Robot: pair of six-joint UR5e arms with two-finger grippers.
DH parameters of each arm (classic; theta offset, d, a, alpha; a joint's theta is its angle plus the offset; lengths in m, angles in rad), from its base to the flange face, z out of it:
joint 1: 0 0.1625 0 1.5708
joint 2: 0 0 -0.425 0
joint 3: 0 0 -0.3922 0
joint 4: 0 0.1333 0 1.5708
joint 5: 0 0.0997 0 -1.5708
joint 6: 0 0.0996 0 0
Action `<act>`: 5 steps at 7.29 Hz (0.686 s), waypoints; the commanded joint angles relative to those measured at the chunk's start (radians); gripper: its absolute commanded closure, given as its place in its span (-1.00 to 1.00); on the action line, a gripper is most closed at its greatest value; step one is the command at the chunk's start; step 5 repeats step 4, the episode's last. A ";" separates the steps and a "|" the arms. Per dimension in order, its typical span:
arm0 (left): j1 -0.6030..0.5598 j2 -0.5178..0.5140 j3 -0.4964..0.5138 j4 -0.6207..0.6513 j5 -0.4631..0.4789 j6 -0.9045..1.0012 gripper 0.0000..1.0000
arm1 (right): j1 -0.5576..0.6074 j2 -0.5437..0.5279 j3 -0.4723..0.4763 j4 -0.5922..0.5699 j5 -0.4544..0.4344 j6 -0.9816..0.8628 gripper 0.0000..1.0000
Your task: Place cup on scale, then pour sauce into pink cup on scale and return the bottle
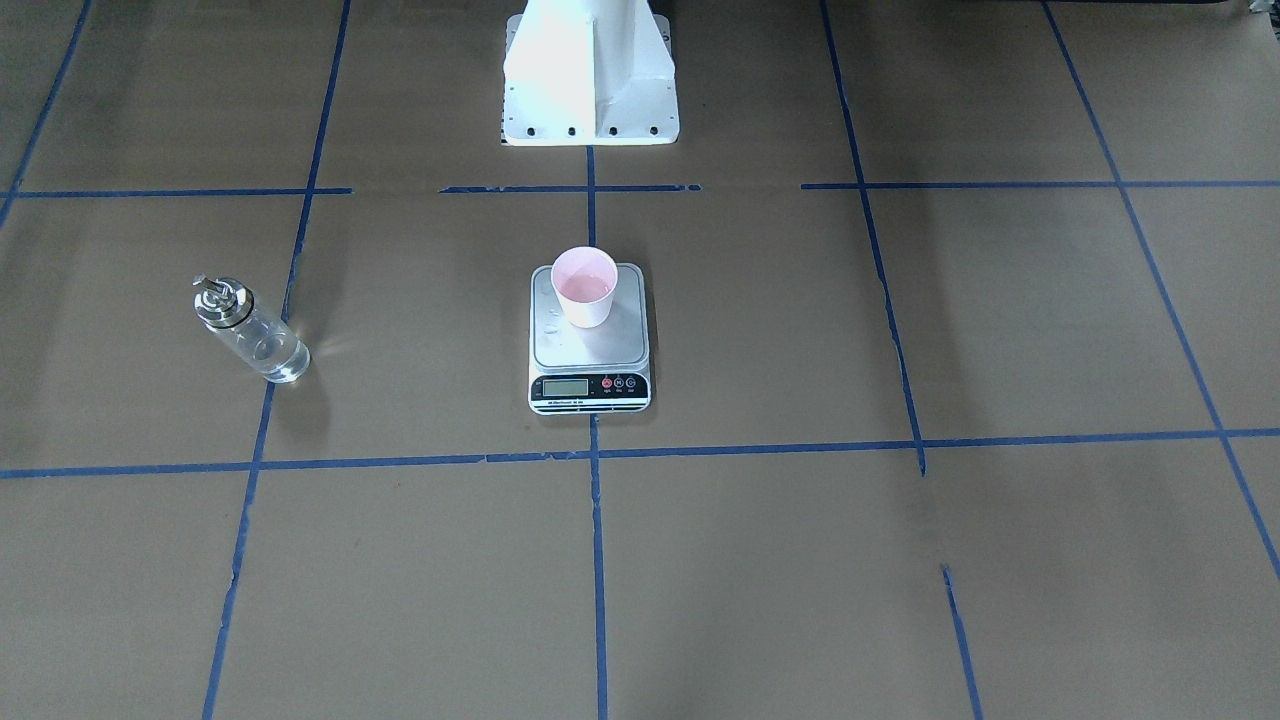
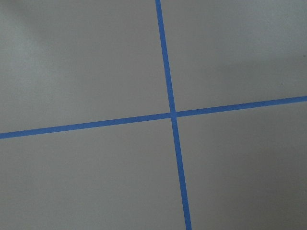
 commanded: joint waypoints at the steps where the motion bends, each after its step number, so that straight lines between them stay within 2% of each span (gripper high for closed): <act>1: -0.002 0.000 -0.002 0.000 0.000 0.001 -1.00 | 0.002 -0.002 0.000 0.000 0.001 -0.001 -1.00; 5: -0.005 0.000 -0.005 0.002 0.002 0.001 -1.00 | 0.002 -0.002 0.000 -0.001 0.002 0.001 -1.00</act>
